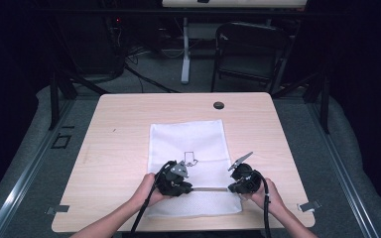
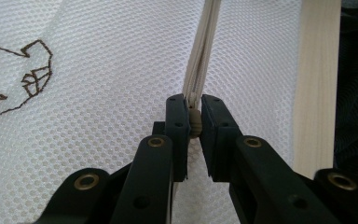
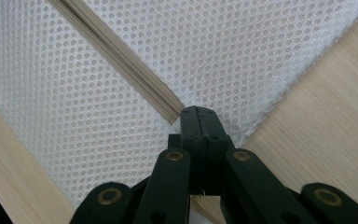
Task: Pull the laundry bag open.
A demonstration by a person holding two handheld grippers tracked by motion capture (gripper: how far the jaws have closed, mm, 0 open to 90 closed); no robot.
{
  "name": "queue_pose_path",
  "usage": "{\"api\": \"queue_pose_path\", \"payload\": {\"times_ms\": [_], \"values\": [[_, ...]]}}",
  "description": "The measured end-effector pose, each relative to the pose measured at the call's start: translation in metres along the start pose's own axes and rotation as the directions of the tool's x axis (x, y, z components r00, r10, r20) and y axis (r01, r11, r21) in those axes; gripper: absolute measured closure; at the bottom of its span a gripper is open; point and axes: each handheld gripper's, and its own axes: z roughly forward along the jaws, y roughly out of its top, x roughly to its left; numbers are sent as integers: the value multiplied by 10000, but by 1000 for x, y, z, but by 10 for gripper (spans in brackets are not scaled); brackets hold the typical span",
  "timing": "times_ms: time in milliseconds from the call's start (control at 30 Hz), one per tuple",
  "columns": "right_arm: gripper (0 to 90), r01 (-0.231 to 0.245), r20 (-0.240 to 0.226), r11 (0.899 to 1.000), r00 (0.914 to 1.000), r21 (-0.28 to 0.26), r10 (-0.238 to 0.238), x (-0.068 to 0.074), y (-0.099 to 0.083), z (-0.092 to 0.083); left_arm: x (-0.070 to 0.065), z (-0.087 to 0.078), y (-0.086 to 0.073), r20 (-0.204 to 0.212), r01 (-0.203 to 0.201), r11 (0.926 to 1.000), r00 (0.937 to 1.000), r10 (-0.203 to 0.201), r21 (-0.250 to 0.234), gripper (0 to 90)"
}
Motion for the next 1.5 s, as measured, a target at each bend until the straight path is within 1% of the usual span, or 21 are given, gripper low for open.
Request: {"api": "queue_pose_path", "payload": {"times_ms": [100, 200, 400, 433, 467, 500, 567, 600, 700, 800, 833, 867, 900, 933, 967, 1033, 1100, 1200, 1267, 1400, 1500], "values": [[900, -56, -40, 10000, 10000, -25, 56, 0, 0, 0, 1, 1, -1, 49, 43, 10000, 10000, -43, 42, 816], [900, -43, 123, 10000, 9999, 7, 43, 1, 0, 0, 2, 1, -1, -20, 14, 10000, 10000, -14, 53, 815], [900, -17, 25, 9999, 10000, 156, 16, 3, 0, -1, 5, 3, -3, -21, 46, 9998, 10000, -46, 210, 816], [900, -237, -20, 9996, 9997, -128, 237, 5, -1, 1, 6, 4, -3, 12, 69, 9998, 10000, -69, 173, 816], [900, -44, 26, 9999, 10000, 126, 44, 4, -1, 0, 6, 4, -3, -5, 83, 9998, 10000, -83, 179, 816], [900, -76, 123, 9998, 9999, 164, 74, 5, -1, 0, 7, 4, -3, -49, 61, 9998, 10000, -60, 209, 816], [900, -292, -50, 9996, 9996, -49, 292, 7, -3, 1, 9, 3, -5, -66, 84, 9997, 9999, -82, 247, 816], [900, -137, -19, 9998, 9999, 154, 138, 5, -3, -1, 10, 3, -6, -99, 177, 9995, 9998, -175, 262, 816], [900, -75, -83, 9997, 9999, 246, 77, 4, -3, -1, 12, 1, -10, -67, 353, 9992, 9994, -352, 204, 816], [900, -46, -129, 9997, 9999, 233, 49, 3, -2, -1, 10, 1, -9, -64, 314, 9992, 9995, -313, 235, 815], [900, -132, -231, 9997, 9996, 220, 137, 1, -2, -1, 10, 2, -9, -64, 267, 9994, 9996, -265, 227, 815], [900, -306, -323, 9995, 9990, -1, 306, 2, -2, 1, 10, 2, -9, -66, 267, 9994, 9996, -266, 199, 814], [900, -119, -212, 9998, 9997, 148, 122, 1, -1, -1, 10, 3, -9, -24, 306, 9994, 9995, -305, 161, 814], [900, -88, -161, 9999, 9998, 79, 89, 1, -1, -3, 9, 3, -8, -44, 272, 9994, 9996, -271, 228, 814], [900, 68, -185, 10000, 9998, 12, -68, 2, 0, -5, 9, 4, -8, 71, 289, 9994, 9996, -291, 175, 814], [900, 59, -43, 9996, 10000, -293, -60, 3, 3, -7, 8, 6, -7, 72, 163, 9995, 9998, -166, 280, 814], [900, 101, -70, 9990, 9999, -440, -104, 5, 5, -5, 7, 8, -6, 127, 135, 9995, 9998, -138, 286, 813], [900, 137, -125, 9995, 9998, -297, -141, 8, 8, 0, 7, 9, -5, 166, 140, 9995, 9998, -144, 267, 813], [900, 353, 154, 9993, 9993, 88, -354, 9, 10, 3, 6, 9, -5, 120, 108, 9993, 9999, -112, 352, 813], [900, 367, 155, 9993, 9992, 101, -369, 9, 9, 4, 6, 10, -6, 117, 167, 9993, 9998, -171, 345, 814], [900, 556, 412, 9983, 9976, 178, -563, 13, 8, 5, 5, 7, -8, 163, 147, 9996, 9998, -151, 253, 815]]}}
